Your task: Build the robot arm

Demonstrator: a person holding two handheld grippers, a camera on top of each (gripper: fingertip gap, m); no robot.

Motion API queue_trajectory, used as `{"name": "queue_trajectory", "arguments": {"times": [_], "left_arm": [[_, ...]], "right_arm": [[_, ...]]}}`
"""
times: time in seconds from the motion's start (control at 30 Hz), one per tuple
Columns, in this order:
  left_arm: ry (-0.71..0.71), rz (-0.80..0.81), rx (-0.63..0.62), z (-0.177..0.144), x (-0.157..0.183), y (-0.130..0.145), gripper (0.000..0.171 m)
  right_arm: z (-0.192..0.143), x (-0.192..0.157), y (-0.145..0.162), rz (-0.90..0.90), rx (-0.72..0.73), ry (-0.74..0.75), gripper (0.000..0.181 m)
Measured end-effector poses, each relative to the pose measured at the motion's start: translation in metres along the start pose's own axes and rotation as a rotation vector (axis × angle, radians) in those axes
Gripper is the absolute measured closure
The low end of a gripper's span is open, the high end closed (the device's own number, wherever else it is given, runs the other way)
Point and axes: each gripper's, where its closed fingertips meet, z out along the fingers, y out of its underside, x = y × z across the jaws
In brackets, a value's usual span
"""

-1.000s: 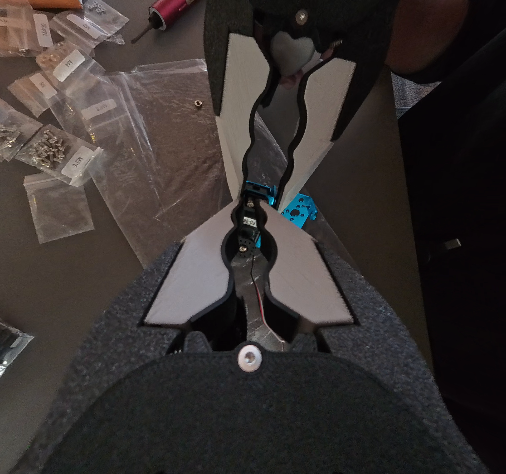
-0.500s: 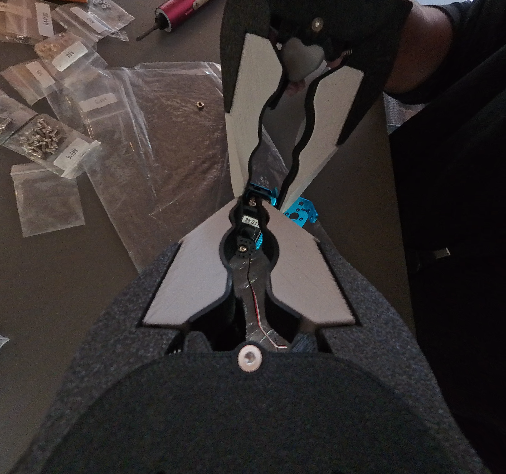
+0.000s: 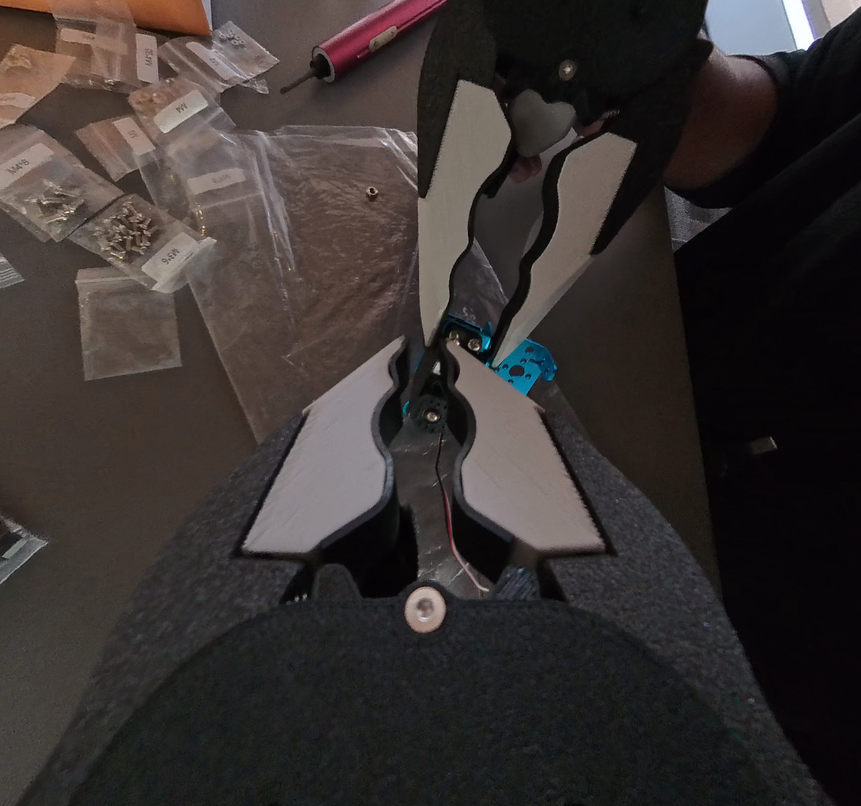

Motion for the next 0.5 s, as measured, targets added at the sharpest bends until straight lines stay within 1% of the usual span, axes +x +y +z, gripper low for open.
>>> {"name": "queue_trajectory", "arguments": {"times": [0.23, 0.4, 0.43, 0.5], "left_arm": [[-0.001, 0.024, -0.002, 0.006, 0.004, 0.000, 0.160], [-0.005, -0.003, 0.036, 0.003, 0.003, 0.001, 0.160], [-0.001, -0.005, 0.046, 0.000, 0.004, 0.001, 0.160], [0.022, -0.003, 0.075, -0.007, 0.010, 0.002, 0.160]], "right_arm": [[0.000, 0.001, -0.001, 0.002, 0.001, 0.005, 0.156], [0.002, 0.001, -0.003, -0.005, 0.004, 0.010, 0.155], [0.004, 0.000, -0.005, -0.003, 0.009, 0.003, 0.155], [0.004, -0.009, -0.013, 0.027, 0.023, -0.075, 0.156]]}}
